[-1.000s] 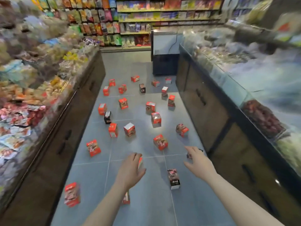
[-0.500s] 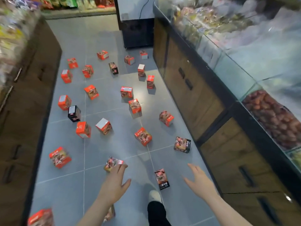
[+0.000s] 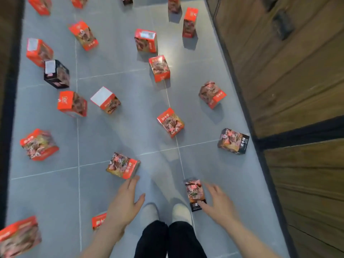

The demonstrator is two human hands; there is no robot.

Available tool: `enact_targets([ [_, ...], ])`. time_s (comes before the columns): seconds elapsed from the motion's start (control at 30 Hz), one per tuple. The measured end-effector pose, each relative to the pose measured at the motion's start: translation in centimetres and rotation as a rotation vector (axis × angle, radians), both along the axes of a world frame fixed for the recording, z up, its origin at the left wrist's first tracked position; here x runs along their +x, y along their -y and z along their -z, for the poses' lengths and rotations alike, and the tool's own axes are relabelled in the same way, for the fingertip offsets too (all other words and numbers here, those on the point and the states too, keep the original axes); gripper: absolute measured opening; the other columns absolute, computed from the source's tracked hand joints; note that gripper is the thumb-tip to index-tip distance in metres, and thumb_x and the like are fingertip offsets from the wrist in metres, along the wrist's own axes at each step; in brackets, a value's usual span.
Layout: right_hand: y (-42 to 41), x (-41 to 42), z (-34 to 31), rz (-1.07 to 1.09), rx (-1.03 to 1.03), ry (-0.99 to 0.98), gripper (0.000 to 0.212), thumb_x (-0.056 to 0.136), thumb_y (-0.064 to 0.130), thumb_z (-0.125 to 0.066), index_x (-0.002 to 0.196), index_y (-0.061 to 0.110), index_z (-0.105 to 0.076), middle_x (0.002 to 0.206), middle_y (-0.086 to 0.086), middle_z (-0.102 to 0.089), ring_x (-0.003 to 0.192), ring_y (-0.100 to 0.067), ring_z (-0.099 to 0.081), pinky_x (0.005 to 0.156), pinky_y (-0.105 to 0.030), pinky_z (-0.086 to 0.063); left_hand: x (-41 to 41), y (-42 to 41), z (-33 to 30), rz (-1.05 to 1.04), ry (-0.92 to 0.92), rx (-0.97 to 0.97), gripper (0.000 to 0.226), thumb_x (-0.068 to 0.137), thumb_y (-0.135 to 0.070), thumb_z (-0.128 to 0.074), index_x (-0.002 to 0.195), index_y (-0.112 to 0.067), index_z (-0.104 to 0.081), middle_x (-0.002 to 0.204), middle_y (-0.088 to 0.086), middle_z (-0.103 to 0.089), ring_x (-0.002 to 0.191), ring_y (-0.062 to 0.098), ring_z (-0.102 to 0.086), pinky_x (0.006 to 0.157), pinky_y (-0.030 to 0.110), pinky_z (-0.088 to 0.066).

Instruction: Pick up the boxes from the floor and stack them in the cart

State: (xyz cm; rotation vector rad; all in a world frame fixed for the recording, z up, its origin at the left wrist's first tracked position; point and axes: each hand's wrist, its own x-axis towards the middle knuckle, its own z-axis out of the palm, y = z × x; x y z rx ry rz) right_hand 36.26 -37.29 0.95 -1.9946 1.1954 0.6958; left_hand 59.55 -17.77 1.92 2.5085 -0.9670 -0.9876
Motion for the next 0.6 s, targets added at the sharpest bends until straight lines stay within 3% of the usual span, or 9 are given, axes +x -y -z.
enact_targets([
  [0.1, -0.5, 1.4, 8.5, 0.022, -0.010, -0.049, 0.078, 0.078, 0.058, -0.058, 0.146, 0.031, -0.028, 0.144, -0.005, -0.035, 0.129, -0.025, -0.041, 0.098, -0.034, -0.041, 0.6, 0.1, 8.3, 0.031, -0.015, 0.031, 0.061, 0.085, -0.041, -0.051, 0.137, -0.010, -0.042, 0.133, 0.009, -0.049, 0.122, 0.028, -0.048, 0.097, 0.035, -0.040],
  [0.23, -1.2, 2.7, 18.5, 0.035, -0.073, -0.155, 0.090, 0.075, 0.059, -0.065, 0.148, 0.034, -0.018, 0.156, -0.014, -0.009, 0.140, -0.032, -0.025, 0.105, -0.042, -0.036, 0.8, -0.9, 18.5, 0.047, 0.007, 0.053, 0.072, 0.078, -0.054, -0.033, 0.135, -0.013, -0.044, 0.128, 0.006, -0.052, 0.117, 0.025, -0.051, 0.092, 0.038, -0.046],
  [0.33, -1.9, 2.9, 24.0, 0.068, -0.083, -0.253, 0.093, 0.072, 0.060, -0.067, 0.146, 0.037, -0.015, 0.154, -0.015, -0.008, 0.135, -0.035, -0.030, 0.102, -0.045, -0.038, 0.3, -2.7, 24.1, 0.017, -0.009, 0.089, 0.067, 0.081, -0.052, -0.038, 0.136, -0.013, -0.044, 0.127, 0.006, -0.053, 0.117, 0.026, -0.053, 0.090, 0.039, -0.047],
  [0.43, -2.5, 3.4, 26.9, 0.119, -0.148, -0.245, 0.072, 0.071, 0.046, -0.068, 0.132, 0.027, -0.034, 0.129, -0.016, -0.036, 0.112, -0.036, -0.044, 0.087, -0.040, -0.044, 0.2, -5.3, 27.1, -0.031, -0.026, 0.133, 0.061, 0.082, -0.044, -0.047, 0.135, -0.012, -0.045, 0.125, 0.008, -0.054, 0.115, 0.028, -0.055, 0.087, 0.039, -0.048],
  [0.53, -2.5, 3.7, 26.4, 0.095, -0.164, -0.229, 0.063, 0.069, 0.041, -0.069, 0.122, 0.024, -0.040, 0.118, -0.011, -0.036, 0.105, -0.036, -0.046, 0.083, -0.041, -0.046, 0.5, -8.3, 26.9, -0.143, -0.036, 0.145, 0.064, 0.080, -0.048, -0.040, 0.132, -0.010, -0.048, 0.123, 0.010, -0.056, 0.112, 0.029, -0.056, 0.087, 0.040, -0.049],
  [0.6, -2.6, 4.4, 25.0, -0.022, -0.148, -0.199, 0.064, 0.068, 0.042, -0.070, 0.122, 0.027, -0.040, 0.116, -0.009, -0.033, 0.104, -0.036, -0.049, 0.084, -0.043, -0.049, 0.5, -10.5, 25.2, -0.253, -0.029, 0.148, 0.057, 0.085, -0.040, -0.051, 0.133, -0.010, -0.047, 0.127, 0.009, -0.054, 0.116, 0.027, -0.054, 0.091, 0.039, -0.047],
])
